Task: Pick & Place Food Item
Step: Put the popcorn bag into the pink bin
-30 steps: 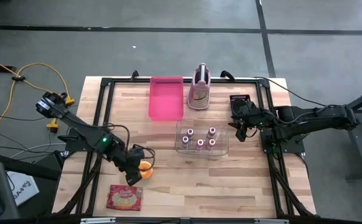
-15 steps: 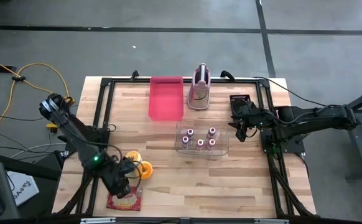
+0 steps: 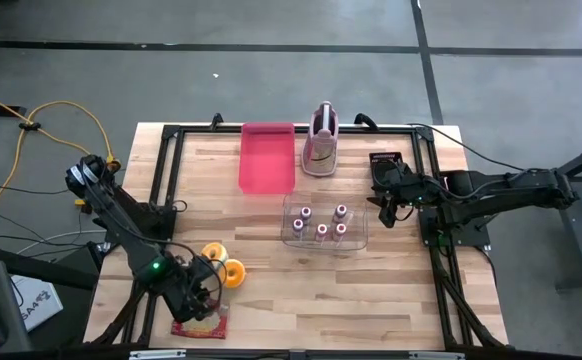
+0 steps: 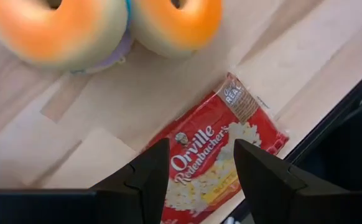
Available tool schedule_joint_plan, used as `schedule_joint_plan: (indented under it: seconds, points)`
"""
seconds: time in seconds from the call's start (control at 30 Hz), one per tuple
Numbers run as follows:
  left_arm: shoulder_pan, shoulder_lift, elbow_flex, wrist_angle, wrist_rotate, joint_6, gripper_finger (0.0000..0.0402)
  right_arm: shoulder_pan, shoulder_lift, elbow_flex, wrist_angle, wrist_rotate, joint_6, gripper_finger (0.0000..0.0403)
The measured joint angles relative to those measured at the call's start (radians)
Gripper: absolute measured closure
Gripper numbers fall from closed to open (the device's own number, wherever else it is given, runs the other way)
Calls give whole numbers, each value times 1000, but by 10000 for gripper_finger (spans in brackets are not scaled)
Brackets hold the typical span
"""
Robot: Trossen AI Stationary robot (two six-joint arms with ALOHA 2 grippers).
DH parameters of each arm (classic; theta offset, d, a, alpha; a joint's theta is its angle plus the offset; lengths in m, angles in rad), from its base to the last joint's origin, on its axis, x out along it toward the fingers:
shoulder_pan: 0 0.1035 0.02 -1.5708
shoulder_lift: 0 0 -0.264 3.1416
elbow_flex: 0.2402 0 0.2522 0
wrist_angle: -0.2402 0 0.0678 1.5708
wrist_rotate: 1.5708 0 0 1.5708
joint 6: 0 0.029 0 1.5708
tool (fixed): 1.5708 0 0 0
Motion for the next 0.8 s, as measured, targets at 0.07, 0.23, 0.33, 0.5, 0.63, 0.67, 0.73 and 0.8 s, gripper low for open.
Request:
schedule_joint_plan:
  seconds: [0.07, 0.23, 0.33, 0.5, 0.63, 0.67, 0.73, 0.8]
  points:
    - [5, 0, 0, 1, 0, -33, 228, 0, 0, 0, 0, 0, 0, 242]
    - [13, 0, 0, 33, 0, 14, 228, 0, 0, 0, 0, 0, 0, 242]
    - [36, 0, 0, 70, 13, 45, 228, 0, 0, 0, 0, 0, 0, 242]
    - [106, 0, 0, 81, 135, 66, 228, 0, 0, 0, 0, 0, 0, 242]
    - [165, 0, 0, 91, 213, 78, 228, 0, 0, 0, 0, 0, 0, 242]
    - [178, 0, 0, 93, 229, 82, 228, 0, 0, 0, 0, 0, 0, 242]
    - [206, 0, 0, 114, 259, 82, 228, 0, 0, 0, 0, 0, 0, 242]
    - [224, 4, 0, 167, 278, 80, 228, 0, 0, 0, 0, 0, 0, 242]
